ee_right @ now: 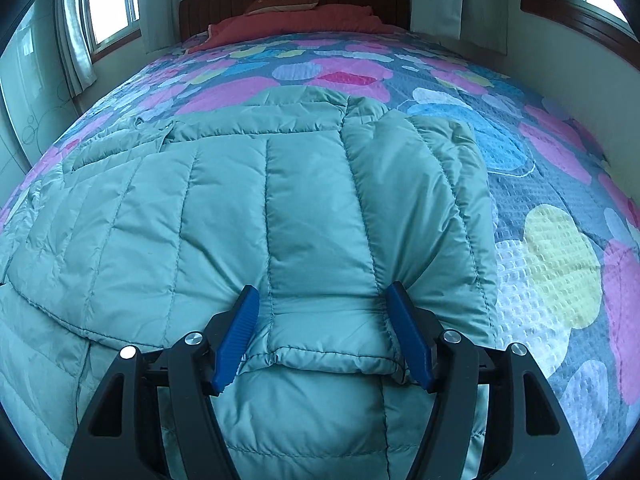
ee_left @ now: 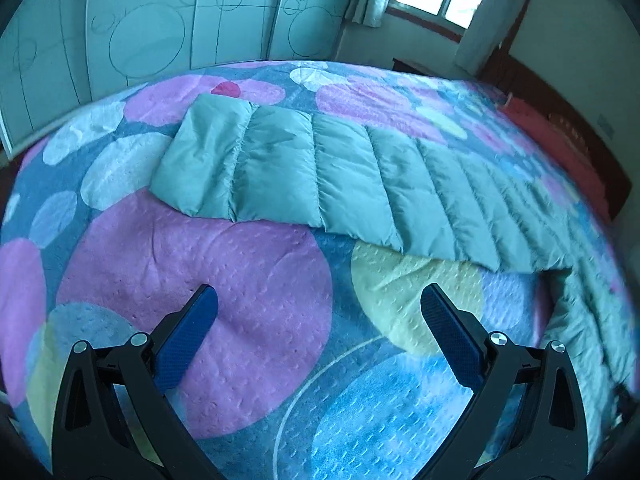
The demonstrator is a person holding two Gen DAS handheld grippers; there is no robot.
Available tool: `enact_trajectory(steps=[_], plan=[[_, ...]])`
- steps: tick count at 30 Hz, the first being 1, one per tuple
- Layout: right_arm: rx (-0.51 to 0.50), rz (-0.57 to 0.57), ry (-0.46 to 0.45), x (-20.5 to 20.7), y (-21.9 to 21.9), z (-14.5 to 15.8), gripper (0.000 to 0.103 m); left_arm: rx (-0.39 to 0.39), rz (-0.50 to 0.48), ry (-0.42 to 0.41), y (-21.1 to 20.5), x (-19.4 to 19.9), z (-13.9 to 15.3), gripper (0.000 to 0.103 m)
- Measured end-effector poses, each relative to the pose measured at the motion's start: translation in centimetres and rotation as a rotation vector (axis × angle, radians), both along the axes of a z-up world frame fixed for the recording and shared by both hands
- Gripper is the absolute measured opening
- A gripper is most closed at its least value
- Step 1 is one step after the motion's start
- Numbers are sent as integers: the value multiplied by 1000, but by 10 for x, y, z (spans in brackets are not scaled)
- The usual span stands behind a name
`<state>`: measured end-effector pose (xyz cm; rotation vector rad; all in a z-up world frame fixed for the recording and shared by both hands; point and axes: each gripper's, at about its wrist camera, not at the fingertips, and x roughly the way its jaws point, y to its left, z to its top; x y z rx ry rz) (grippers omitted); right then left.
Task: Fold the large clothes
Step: 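Grasp the other jacket sleeve with the left tool, then fold the held sleeve over the jacket body and open the left tool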
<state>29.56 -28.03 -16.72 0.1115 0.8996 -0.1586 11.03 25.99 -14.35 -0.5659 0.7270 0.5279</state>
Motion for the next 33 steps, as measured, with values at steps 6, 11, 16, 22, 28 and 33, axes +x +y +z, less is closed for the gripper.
enact_trajectory(steps=[6, 11, 16, 22, 28, 33], plan=[[0, -1, -2, -1, 0, 0, 66, -91, 49, -128, 36, 13, -3, 100], [-1, -2, -4, -1, 0, 0, 66, -167, 141, -196, 69, 15, -7, 73], [-1, -1, -5, 0, -1, 0, 66, -272, 222, -249, 100, 9, -18, 25], [-1, -1, -5, -1, 0, 0, 66, -160, 201, -197, 91, 26, -4, 4], [1, -1, -6, -2, -1, -1, 66, -11, 50, -225, 43, 59, 32, 4], [2, -1, -8, -3, -1, 0, 66, 45, -120, -221, -18, 99, 47, 4]])
